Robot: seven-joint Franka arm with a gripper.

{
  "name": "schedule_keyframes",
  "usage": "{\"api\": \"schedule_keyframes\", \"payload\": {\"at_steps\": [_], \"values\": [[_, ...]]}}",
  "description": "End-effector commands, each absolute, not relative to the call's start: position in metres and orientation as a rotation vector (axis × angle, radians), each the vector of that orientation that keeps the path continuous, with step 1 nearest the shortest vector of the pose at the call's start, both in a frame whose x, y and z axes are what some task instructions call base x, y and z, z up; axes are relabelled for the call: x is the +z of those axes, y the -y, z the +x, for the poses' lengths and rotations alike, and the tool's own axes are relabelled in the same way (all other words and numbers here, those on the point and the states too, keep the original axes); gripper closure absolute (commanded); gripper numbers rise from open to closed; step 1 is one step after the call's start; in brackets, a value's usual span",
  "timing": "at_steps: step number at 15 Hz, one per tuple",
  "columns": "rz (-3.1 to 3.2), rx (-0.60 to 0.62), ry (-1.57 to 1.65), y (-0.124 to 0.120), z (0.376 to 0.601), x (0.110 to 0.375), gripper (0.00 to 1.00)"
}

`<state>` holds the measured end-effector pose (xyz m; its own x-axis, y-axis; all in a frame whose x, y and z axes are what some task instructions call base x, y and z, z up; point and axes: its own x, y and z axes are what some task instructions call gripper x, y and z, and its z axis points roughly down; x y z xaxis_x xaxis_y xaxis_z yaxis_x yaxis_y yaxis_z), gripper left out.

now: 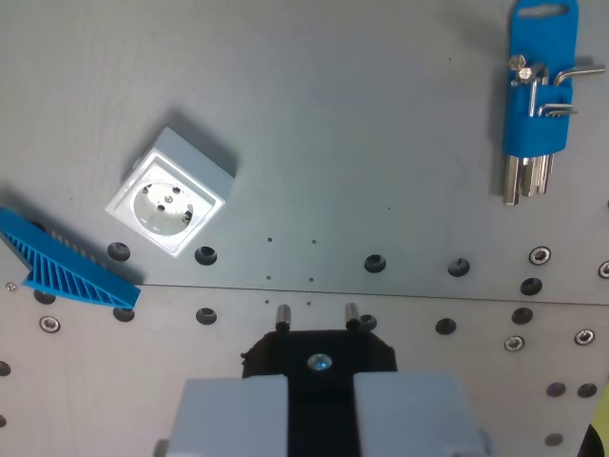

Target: Move above the white socket

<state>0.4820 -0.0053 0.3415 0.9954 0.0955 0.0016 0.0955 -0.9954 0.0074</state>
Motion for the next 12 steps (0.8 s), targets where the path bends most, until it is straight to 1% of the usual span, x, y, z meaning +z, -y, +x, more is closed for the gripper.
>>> {"api": "schedule_keyframes", "payload": {"at_steps": [1,12], "values": [[3.131,0.003,-0.149,0.0054,0.4819,0.3415,1.00],[3.126,0.014,-0.238,0.0032,0.4797,0.3356,1.00]]}}
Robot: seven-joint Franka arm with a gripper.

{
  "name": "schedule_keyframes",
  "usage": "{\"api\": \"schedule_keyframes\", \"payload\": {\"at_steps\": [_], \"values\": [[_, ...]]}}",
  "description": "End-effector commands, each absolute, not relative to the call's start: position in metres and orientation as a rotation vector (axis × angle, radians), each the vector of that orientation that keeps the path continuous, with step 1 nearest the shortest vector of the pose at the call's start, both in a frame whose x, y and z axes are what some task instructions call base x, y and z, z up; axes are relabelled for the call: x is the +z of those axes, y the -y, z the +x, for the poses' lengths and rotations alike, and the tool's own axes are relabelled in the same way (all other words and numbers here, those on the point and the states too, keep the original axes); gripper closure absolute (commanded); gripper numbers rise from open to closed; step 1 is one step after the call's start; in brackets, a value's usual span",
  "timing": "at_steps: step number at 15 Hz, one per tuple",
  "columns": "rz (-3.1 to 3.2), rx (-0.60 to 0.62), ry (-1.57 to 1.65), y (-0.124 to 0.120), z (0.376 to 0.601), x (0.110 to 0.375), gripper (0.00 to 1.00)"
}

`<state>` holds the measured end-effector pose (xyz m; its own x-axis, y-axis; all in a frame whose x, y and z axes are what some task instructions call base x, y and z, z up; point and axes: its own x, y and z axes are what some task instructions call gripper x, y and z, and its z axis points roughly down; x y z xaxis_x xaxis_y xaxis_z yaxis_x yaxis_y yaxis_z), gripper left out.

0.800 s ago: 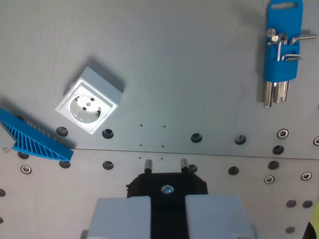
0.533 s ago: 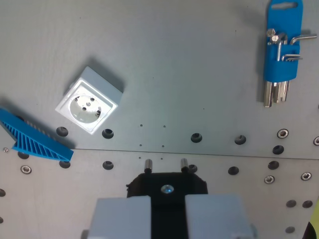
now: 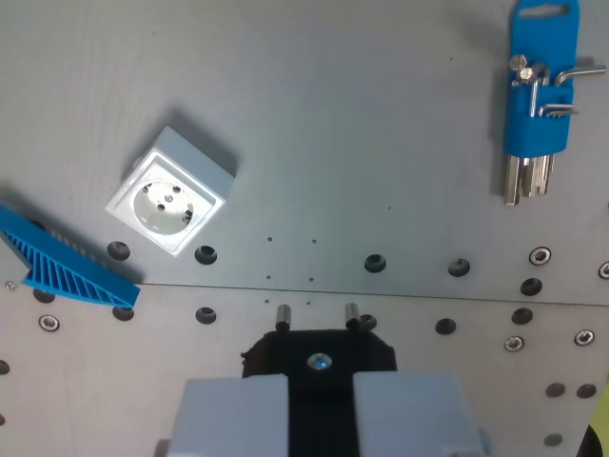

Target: Move above the white socket

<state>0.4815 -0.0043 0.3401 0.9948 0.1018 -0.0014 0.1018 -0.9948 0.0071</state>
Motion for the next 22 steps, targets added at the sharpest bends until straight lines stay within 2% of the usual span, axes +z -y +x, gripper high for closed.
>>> {"api": "schedule_keyframes", "payload": {"at_steps": [1,10,22], "values": [[3.125,0.022,-0.257,0.003,0.479,0.334,1.00],[3.097,0.111,-0.451,-0.006,0.470,0.309,1.00],[3.023,0.118,-0.816,-0.028,0.449,0.252,1.00]]}}
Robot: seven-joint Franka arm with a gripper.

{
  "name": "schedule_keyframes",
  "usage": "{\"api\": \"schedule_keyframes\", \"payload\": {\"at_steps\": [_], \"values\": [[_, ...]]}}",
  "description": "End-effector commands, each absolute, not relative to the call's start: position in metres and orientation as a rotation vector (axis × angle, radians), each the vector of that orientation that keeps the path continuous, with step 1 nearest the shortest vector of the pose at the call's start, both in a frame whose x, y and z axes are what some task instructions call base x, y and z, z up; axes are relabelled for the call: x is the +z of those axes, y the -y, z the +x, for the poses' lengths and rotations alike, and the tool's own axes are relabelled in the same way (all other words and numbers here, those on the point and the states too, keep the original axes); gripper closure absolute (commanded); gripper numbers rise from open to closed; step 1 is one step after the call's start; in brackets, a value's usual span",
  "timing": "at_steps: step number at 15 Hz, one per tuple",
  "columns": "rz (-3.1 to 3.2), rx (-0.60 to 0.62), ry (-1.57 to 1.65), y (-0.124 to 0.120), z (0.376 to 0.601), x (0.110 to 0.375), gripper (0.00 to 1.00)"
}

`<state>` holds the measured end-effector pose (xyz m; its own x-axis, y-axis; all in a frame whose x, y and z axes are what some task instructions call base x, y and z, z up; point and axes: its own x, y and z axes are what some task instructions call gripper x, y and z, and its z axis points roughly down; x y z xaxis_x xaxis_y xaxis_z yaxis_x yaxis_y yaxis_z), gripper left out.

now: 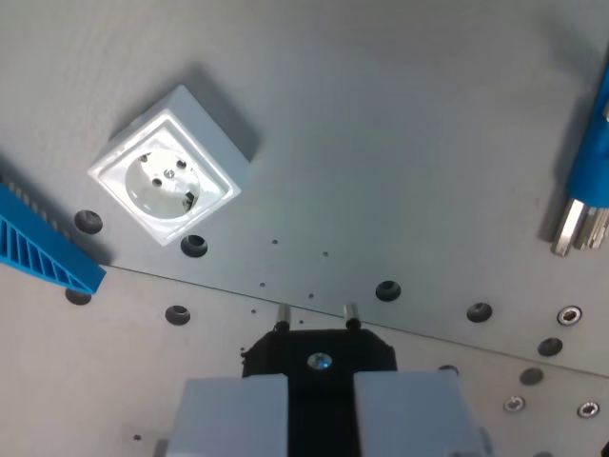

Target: Move above the white socket

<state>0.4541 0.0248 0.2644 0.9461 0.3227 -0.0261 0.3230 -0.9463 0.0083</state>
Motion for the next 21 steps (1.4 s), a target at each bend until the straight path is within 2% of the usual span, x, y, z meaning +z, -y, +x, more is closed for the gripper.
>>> {"api": "schedule_keyframes", "payload": {"at_steps": [1,21], "values": [[3.017,0.114,-0.842,-0.030,0.448,0.247,1.00],[2.850,0.118,-1.264,-0.073,0.411,0.145,1.00]]}}
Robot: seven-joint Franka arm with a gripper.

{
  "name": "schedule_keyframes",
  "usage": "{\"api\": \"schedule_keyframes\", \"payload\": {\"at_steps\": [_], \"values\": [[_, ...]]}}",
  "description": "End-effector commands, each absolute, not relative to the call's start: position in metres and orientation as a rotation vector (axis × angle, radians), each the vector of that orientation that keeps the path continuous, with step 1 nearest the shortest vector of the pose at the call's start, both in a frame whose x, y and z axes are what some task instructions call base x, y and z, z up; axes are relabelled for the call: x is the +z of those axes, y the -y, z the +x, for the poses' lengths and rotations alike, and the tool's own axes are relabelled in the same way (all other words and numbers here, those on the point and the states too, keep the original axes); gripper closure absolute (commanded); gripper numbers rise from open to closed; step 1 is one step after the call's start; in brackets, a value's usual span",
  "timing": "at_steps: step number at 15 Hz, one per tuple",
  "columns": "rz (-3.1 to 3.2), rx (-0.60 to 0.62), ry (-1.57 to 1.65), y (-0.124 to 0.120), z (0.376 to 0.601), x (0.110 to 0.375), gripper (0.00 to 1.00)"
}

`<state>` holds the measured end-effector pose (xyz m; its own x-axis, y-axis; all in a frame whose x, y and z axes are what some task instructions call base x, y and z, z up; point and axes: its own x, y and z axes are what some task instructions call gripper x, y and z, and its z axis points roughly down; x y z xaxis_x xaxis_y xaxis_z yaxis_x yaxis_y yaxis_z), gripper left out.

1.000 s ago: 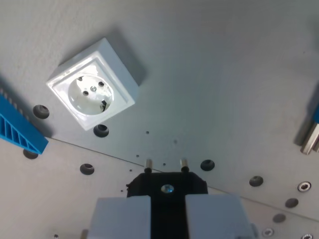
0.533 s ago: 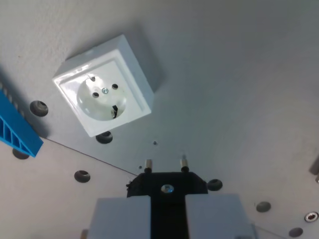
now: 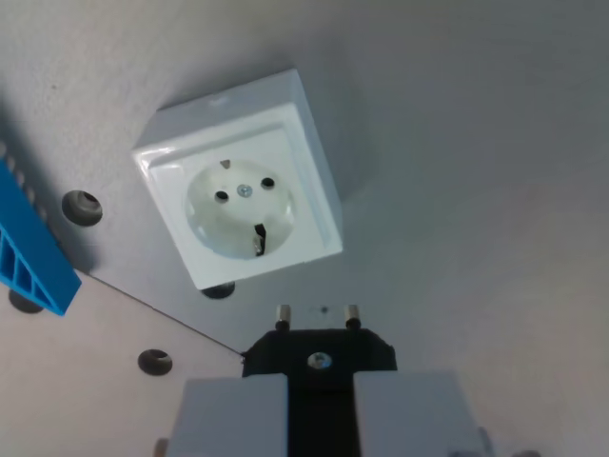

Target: Move above the white socket

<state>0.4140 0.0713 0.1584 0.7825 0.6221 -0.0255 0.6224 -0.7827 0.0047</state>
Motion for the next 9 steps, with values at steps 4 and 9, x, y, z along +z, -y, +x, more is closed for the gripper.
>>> {"api": "schedule_keyframes", "payload": {"at_steps": [4,9], "values": [[2.823,0.112,-1.289,-0.079,0.407,0.129,1.00],[2.807,0.121,-1.287,-0.084,0.401,0.115,1.00]]}}
